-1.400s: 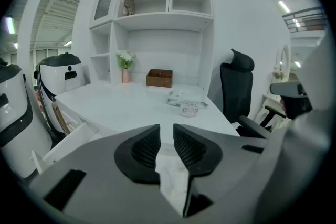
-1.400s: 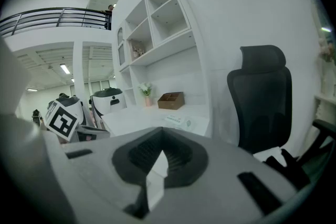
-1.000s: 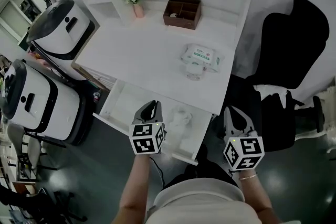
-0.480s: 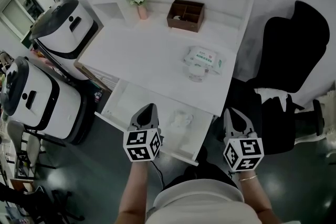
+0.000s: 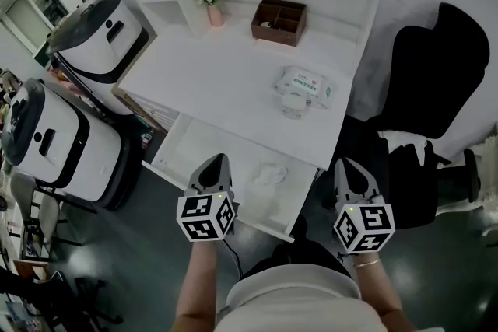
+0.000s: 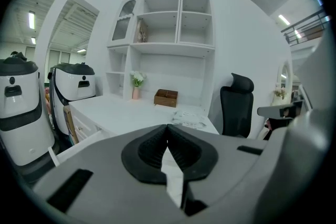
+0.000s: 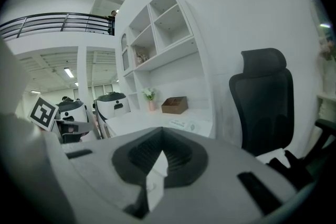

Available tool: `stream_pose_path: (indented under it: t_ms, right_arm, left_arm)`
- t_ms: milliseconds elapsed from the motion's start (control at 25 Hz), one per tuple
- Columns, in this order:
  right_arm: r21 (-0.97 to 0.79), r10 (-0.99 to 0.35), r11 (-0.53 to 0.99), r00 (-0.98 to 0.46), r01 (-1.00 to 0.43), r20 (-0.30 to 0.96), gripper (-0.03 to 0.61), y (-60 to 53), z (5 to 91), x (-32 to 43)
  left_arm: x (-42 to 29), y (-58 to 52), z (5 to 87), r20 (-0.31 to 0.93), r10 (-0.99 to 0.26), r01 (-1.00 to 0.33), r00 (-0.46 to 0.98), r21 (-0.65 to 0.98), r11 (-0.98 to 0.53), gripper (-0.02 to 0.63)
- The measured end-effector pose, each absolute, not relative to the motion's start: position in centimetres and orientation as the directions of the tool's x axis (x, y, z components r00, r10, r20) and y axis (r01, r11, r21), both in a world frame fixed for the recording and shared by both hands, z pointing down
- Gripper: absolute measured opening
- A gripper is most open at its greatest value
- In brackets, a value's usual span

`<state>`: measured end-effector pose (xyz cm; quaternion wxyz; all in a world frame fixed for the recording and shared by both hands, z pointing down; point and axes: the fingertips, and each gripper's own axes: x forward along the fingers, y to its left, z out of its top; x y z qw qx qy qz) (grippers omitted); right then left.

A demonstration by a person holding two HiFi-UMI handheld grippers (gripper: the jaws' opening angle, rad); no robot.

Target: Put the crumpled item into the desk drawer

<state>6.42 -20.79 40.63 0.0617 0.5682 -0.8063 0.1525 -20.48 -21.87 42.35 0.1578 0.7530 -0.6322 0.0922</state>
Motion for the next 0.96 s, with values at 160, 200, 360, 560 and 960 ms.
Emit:
stream_pose_path:
  t_ms: [160, 200, 360, 560, 960]
  right_arm:
    - [-0.174, -0.895, 0.315, -0.353, -0.933, 0.271, 0.002, -20.61, 40.62, 6.33]
    - [-0.172, -0.894, 0.318, -0.355, -0.932, 0.273, 0.002, -20.54, 40.64, 6.28]
    - [-0.168, -0.889, 0.326, -0.363, -0.930, 0.281, 0.002, -20.35, 40.76, 6.08]
    - [-0.164, -0.885, 0.332, -0.367, -0.929, 0.285, 0.002, -20.33, 40.91, 5.88]
    - [-0.159, -0.878, 0.347, -0.380, -0.924, 0.292, 0.002, -20.66, 41.11, 5.55]
  left_arm:
    - [-20.56, -21.58, 42.08, 0.329, -0.926, -0.981, 0.183, 0.123, -0.150, -0.006]
    - [-20.53, -21.51, 41.98, 0.327, -0.927, -0.981, 0.184, 0.124, -0.151, -0.006]
    - [-20.42, -21.29, 41.77, 0.323, -0.928, -0.981, 0.184, 0.125, -0.151, -0.006]
    - [-20.56, -21.04, 41.97, 0.324, -0.929, -0.981, 0.179, 0.130, -0.143, -0.006]
    - [-20.85, -21.02, 42.36, 0.328, -0.929, -0.981, 0.169, 0.146, -0.126, -0.006]
